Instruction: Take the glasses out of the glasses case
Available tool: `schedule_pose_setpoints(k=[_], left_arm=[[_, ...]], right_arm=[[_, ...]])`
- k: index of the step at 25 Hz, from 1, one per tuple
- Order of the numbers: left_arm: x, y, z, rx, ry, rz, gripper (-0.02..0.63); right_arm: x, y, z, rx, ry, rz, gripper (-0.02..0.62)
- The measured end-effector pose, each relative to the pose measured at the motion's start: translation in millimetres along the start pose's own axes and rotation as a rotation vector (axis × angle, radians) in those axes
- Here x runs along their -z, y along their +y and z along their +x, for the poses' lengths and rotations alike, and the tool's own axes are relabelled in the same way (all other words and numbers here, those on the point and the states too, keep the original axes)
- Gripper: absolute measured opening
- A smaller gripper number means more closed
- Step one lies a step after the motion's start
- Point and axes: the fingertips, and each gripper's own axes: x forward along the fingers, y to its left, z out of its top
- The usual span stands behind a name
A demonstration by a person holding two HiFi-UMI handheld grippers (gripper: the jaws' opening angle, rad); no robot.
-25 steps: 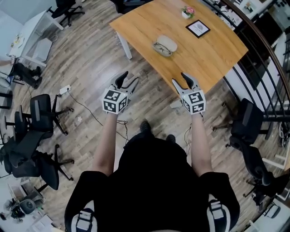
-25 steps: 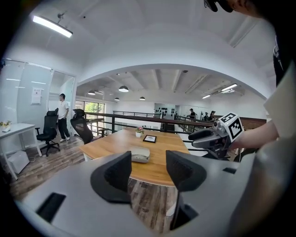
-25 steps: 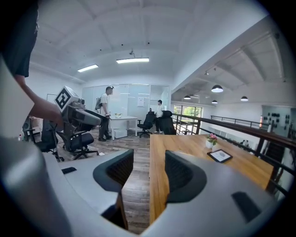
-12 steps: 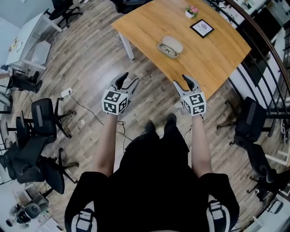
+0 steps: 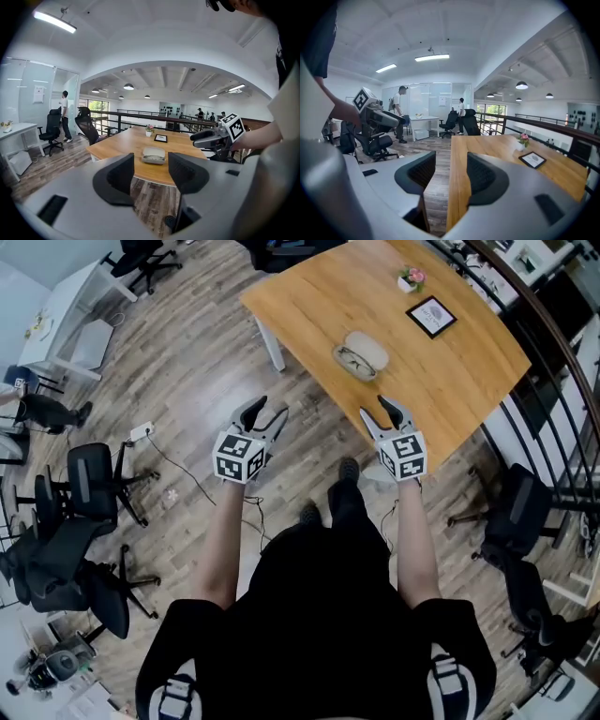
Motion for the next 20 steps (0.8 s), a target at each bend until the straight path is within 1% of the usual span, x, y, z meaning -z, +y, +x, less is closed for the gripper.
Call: schedule_pose_setpoints(k=[7,12,20], left_arm=[[-23.7,14.3,52.7,-0.028,-0.003,-0.007,0.242],[-34.8,18.8,91.8,-0.038,0.015,-0.015,0.242],[-38.9,26.8,141.5,-0.072,0.041,-0.052,0.242]], right_arm=[[-9.5,-49.0,35.3,-0.040,0.007,-0.012,0.218],[-10.9,-90.3,53.0,-0.052,0.019,-0.001,0.218],[8.9,-128.8,75.7,-0.102,0.070,0.018,0.218]])
